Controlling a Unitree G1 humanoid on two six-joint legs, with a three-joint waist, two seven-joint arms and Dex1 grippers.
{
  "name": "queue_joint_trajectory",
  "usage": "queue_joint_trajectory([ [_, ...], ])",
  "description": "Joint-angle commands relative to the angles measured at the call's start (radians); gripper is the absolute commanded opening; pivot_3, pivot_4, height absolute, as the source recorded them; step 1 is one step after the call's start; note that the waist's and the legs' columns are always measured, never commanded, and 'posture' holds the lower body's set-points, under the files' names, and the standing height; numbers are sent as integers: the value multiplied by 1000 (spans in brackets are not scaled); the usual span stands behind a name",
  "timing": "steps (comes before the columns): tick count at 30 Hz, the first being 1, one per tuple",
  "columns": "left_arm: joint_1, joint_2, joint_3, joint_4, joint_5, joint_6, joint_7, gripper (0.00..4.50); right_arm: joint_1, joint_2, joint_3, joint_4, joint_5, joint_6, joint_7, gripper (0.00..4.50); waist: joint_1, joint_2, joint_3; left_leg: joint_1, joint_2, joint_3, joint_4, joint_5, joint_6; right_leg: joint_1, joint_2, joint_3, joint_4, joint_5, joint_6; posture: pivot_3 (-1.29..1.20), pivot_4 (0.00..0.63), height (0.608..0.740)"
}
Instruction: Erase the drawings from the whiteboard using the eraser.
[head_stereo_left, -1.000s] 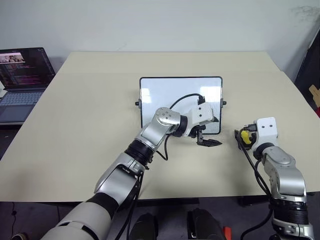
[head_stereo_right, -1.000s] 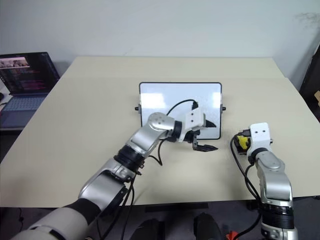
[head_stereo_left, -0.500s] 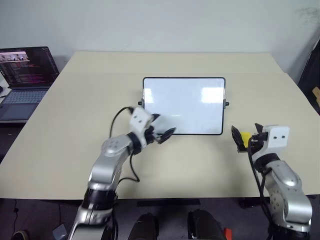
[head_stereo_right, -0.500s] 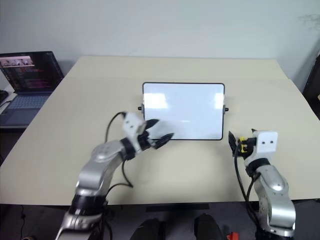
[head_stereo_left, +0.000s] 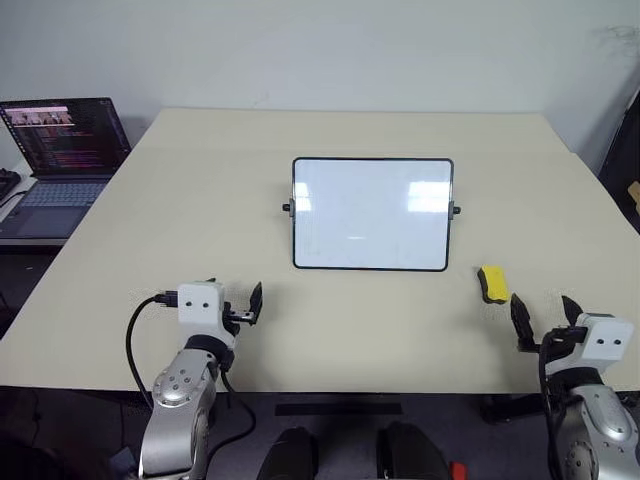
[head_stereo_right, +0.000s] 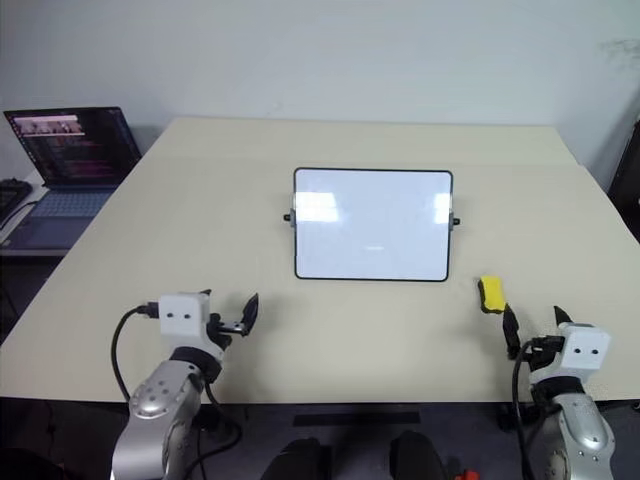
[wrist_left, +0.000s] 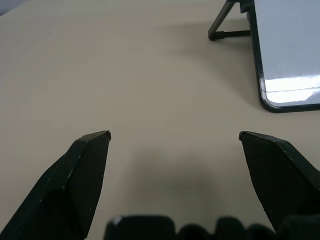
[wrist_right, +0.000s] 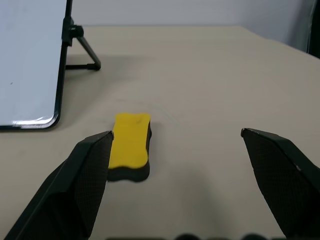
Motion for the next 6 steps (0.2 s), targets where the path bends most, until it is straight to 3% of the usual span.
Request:
queue_joint_trajectory([
  [1,25,2,-12,-48,5,-30,15,4500,74,0,13,-95,39,-6,26,4436,0,0,0,0,0,0,0,0,0,0,0,0,0,0,0,0,150,740],
  [6,14,-9,-39,-34,7,-28,40,4500,161,-26,48,-130,66,32,63,4436,0,0,0,0,1,0,0,0,0,0,0,0,-2,-2,3,0,150,740],
])
